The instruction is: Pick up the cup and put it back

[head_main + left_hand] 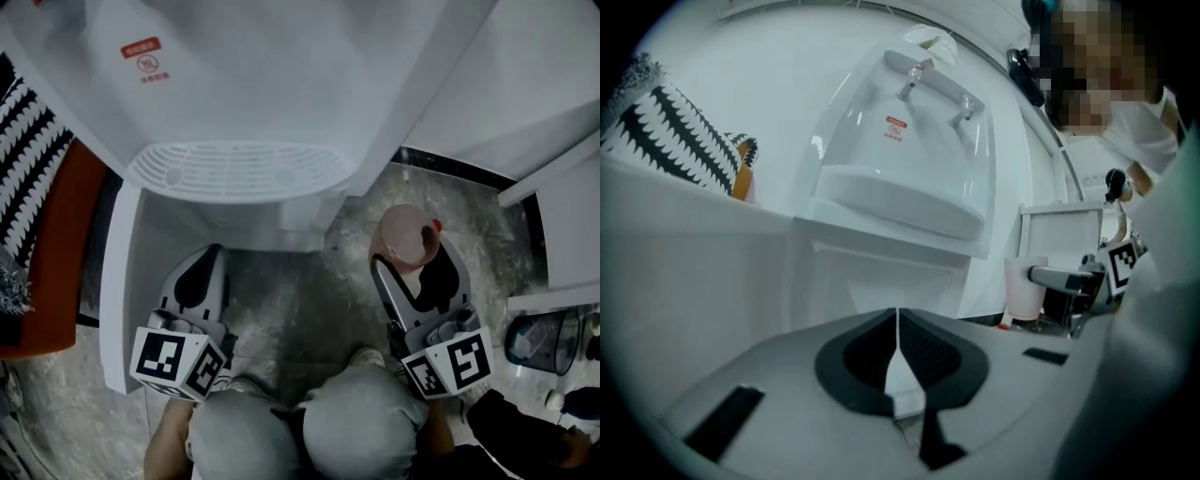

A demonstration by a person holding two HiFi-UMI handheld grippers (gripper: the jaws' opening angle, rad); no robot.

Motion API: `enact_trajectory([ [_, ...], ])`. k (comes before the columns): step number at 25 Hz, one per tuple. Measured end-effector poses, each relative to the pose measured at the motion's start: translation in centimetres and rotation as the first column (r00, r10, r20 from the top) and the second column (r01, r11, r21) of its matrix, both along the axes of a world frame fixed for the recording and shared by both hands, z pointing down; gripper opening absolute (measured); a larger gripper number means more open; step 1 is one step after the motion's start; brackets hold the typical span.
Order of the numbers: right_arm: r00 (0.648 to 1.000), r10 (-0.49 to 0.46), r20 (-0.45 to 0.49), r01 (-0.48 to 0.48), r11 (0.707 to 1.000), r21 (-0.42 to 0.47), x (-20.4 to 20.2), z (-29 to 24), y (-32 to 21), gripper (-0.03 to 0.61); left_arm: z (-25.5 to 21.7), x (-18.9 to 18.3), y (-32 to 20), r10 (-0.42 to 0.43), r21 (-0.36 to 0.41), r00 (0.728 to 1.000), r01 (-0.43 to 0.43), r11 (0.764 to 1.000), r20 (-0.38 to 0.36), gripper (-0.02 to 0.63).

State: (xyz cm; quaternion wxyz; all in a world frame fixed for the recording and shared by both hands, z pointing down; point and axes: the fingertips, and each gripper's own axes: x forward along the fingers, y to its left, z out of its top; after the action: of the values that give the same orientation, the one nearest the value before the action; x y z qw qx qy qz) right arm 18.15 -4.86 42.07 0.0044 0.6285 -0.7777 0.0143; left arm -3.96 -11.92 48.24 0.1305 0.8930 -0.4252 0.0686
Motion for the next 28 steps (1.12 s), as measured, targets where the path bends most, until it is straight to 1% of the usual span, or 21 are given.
enact_trajectory([
  [18,1.000,-0.012,0.025,0.012,1.000,-0.004,0.2,0.3,-0.1,0.337,0.4,0.1,-0.1,-0.002,-0.009,1.000,0.002,1.000,-0.004,0.018],
  [22,0.999,-0.028,0.045,0.030,0.999,-0.040,0.2,1.1,-0.4,0.337,0.9,0.6,-0.2,0.001,-0.040,1.000,-0.003,0.999,-0.025,0.018],
  [25,0.997,-0.043,0.061,0.047,0.996,-0.071,-0.1,1.2,-0.5,0.337,0.9,0.4,-0.4,-0.017,-0.060,0.999,0.014,0.998,-0.039,0.018],
  [28,0.996,-0.066,0.062,0.071,0.994,-0.082,-0.5,-0.9,-0.7,0.337,-1.4,0.1,-0.6,-0.034,-0.030,0.999,0.033,0.999,-0.039,0.018],
])
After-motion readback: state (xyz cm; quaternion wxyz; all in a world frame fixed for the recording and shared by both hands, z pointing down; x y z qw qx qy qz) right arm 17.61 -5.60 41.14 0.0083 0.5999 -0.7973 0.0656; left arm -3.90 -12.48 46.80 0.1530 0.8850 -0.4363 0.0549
